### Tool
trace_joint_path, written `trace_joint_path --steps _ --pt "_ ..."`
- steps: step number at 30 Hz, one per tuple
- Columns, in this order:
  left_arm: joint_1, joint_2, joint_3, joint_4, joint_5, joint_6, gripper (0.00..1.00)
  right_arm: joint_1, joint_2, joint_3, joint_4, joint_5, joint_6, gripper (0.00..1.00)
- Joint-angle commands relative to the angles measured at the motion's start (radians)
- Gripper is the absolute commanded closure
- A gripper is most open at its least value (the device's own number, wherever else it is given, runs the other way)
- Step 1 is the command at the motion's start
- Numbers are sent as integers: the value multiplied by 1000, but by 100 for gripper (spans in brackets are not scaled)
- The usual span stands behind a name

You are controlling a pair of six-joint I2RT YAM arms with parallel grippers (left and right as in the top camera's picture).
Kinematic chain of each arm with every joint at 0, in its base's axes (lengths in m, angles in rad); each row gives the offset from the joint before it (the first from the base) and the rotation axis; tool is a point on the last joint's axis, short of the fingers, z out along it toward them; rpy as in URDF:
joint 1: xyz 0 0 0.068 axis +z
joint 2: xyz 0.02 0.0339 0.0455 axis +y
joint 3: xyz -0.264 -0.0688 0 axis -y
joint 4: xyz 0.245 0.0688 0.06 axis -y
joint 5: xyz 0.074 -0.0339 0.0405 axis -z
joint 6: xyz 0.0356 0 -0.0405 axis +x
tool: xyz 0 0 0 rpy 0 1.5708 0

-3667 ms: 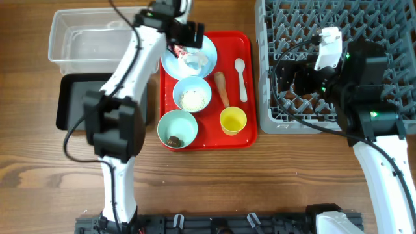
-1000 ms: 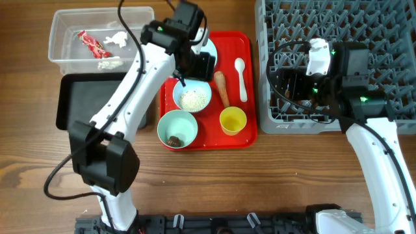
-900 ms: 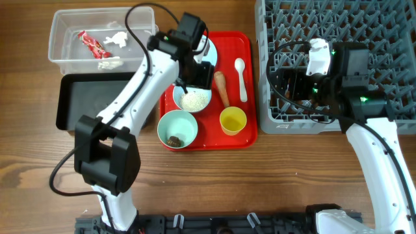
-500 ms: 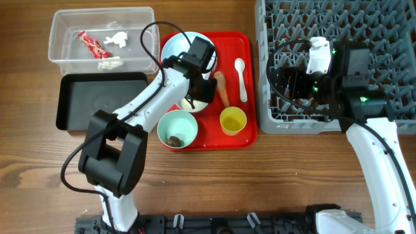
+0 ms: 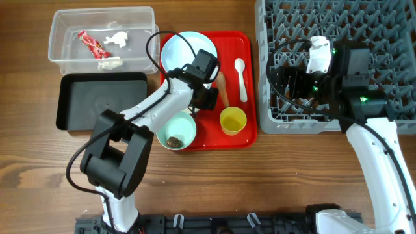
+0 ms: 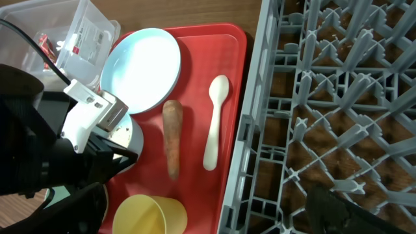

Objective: Sort waste into correct bins and load items into the dishwasher rack
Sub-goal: 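Tip the rice bowl over the black tray to empty it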

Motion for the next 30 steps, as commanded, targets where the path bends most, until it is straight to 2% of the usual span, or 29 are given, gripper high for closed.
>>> trace_joint_path --steps 1,5,10,12,14,17,20,23,27,30 --pt "0 -6 21 -50 19 -57 96 4 10 21 3 2 3 0" --pt "1 -63 158 -144 23 -66 96 4 10 21 4 2 3 0" --pt "21 -135 231 -143 23 -93 96 4 10 21 4 2 2 0" --pt "91 -193 231 -187 47 -177 96 4 10 21 4 2 2 0" --pt "195 -259 231 -245 143 -197 96 4 10 21 3 2 0 0" --pt "372 -320 231 -364 181 -188 96 4 10 21 3 2 0 0" --pt "514 -297 229 -451 226 -95 96 4 10 21 3 2 0 0" --pt "649 -274 196 -447 366 -2 96 4 10 21 2 2 2 0" --pt "827 -267 55 -366 661 123 96 4 10 21 3 2 2 0" --pt "920 -263 -60 -233 828 129 96 4 10 21 3 2 2 0"
